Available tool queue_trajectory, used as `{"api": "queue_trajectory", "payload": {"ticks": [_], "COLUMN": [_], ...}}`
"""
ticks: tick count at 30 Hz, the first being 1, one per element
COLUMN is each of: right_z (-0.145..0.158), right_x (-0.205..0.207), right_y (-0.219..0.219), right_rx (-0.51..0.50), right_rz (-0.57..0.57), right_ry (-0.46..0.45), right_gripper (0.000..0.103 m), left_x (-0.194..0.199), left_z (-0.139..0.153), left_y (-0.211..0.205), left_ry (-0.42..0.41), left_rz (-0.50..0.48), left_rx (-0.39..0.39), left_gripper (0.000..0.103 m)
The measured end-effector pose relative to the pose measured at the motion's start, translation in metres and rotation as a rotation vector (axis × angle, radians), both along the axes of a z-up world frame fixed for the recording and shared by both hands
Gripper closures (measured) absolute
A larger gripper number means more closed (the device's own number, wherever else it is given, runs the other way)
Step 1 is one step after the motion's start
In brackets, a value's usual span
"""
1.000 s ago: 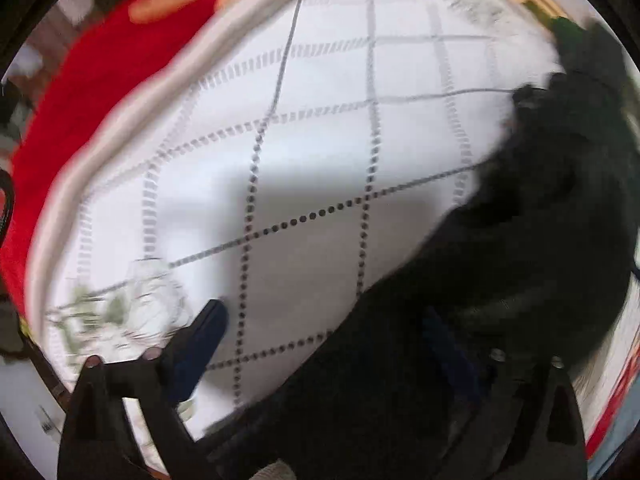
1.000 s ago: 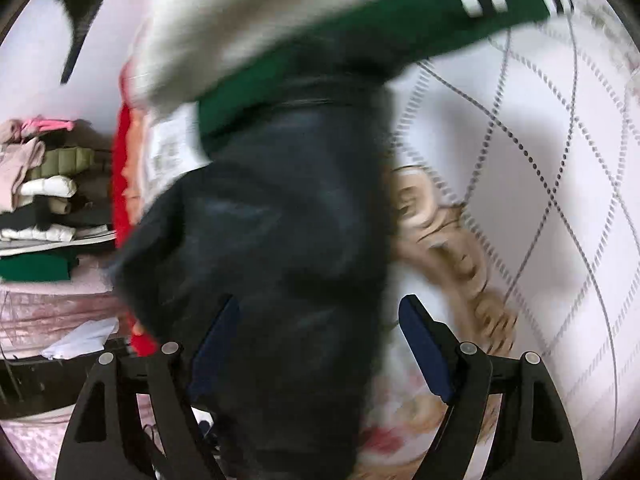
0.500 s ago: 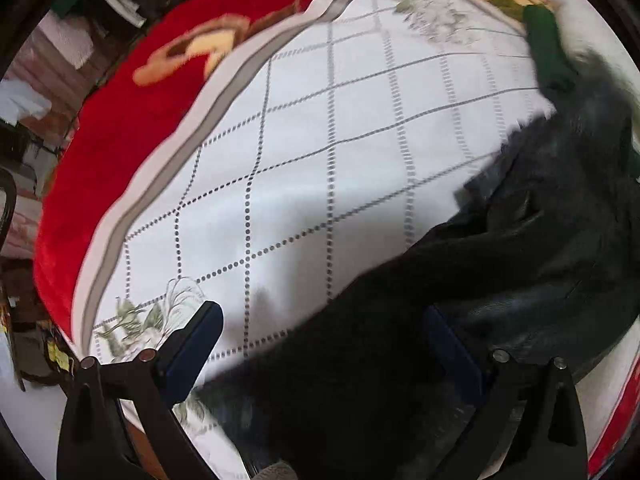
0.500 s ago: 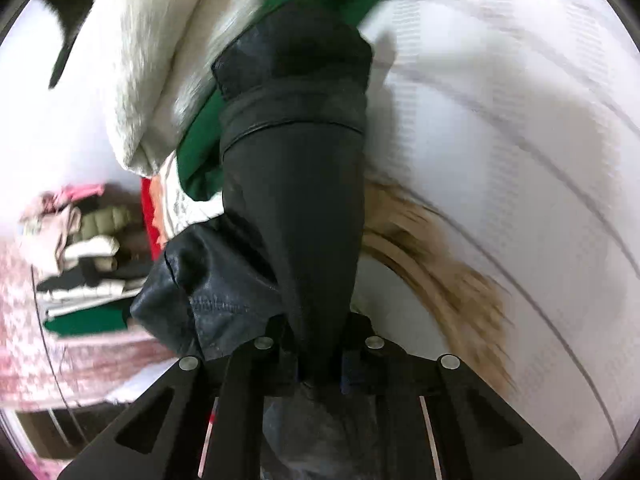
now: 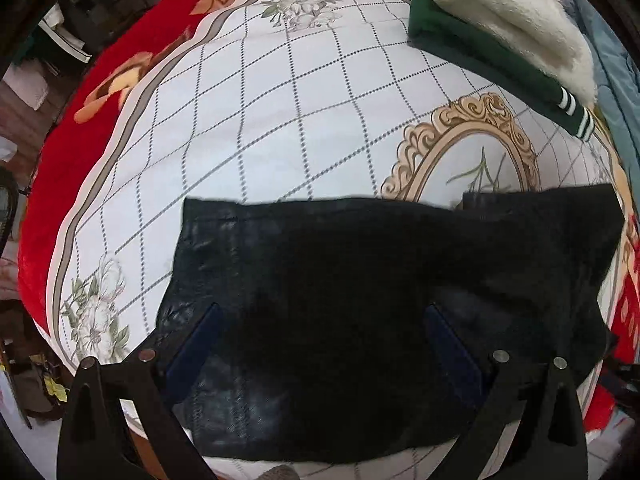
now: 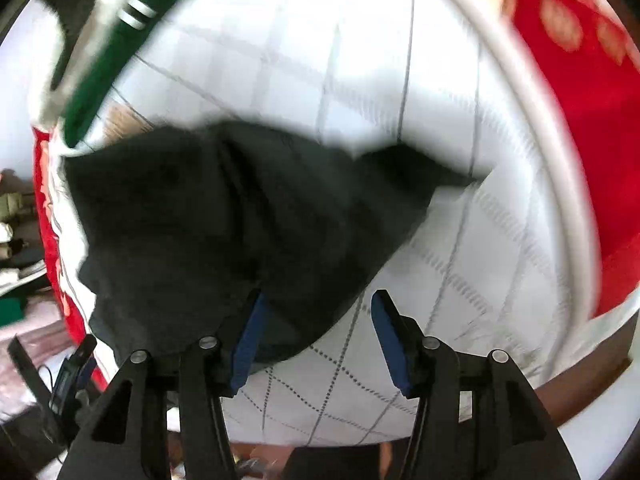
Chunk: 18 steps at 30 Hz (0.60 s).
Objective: Fold large clothes
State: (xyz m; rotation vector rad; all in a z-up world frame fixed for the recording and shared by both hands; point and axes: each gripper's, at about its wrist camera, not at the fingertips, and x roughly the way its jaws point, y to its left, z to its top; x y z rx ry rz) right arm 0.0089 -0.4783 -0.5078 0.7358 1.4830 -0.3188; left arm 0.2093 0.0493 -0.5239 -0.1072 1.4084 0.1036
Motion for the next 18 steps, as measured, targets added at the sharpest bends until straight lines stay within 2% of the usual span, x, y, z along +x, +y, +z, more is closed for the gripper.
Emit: {"api": "queue_trajectory", "payload": {"ticks": [1,3,5,7,8,9,11,12,15,18], "right_z": [0.015,0.023,0.018,0.002,-0.011,-0.023,-0.049,-0.057,-0.078,-0.064], "right_x": [0.007,0.032,0.069,0.096,0.114,0.127,0.148,0.156,0.160,0.153], "right_y": [0.004,0.027,0.060,0.082,0.095,0.104,0.097,0.104,0.092,0.097], "right_rx": [0.025,0.200,0.338,0.405,0.405,0.370,0.243,0.202,0.164,0.110], "right_rz": [0.021,0.128,0.229,0.305,0.339,0.350,0.321,0.301,0.229,0.276], "right_ry": [-0.066,-0.147,-0.172,-0.164,-0.140,-0.110,-0.049,-0.031,-0.019,-0.001], "right_gripper": [0.046,0.047,0.047,0.059,0.061,0.072,0.087,0.103,0.103,0.103], "left_x": [0.003,0.014,0.022,0.030,0.032,0.033,0.034,0.033,0.028,0.022], "left_z": [0.000,0.000,0.004,0.004,0.005,0.005,0.005,0.004,-0.002,-0.008], "left_y": [-0.001,0.000,0.003,0.005,0.007,0.010,0.016,0.020,0.028,0.032], "left_ry": [-0.011,-0.023,-0.046,-0.062,-0.068,-0.072,-0.074,-0.075,-0.058,-0.037], "left_rz": [0.006,0.019,0.029,0.037,0.041,0.046,0.053,0.058,0.069,0.085], "left_rx": [-0.004,-0.010,0.000,0.015,0.023,0.035,0.049,0.056,0.061,0.038], "left_gripper": [0.000,0.000,0.000,0.000,0.000,0.000,0.000,0.000,0.000,0.000]}}
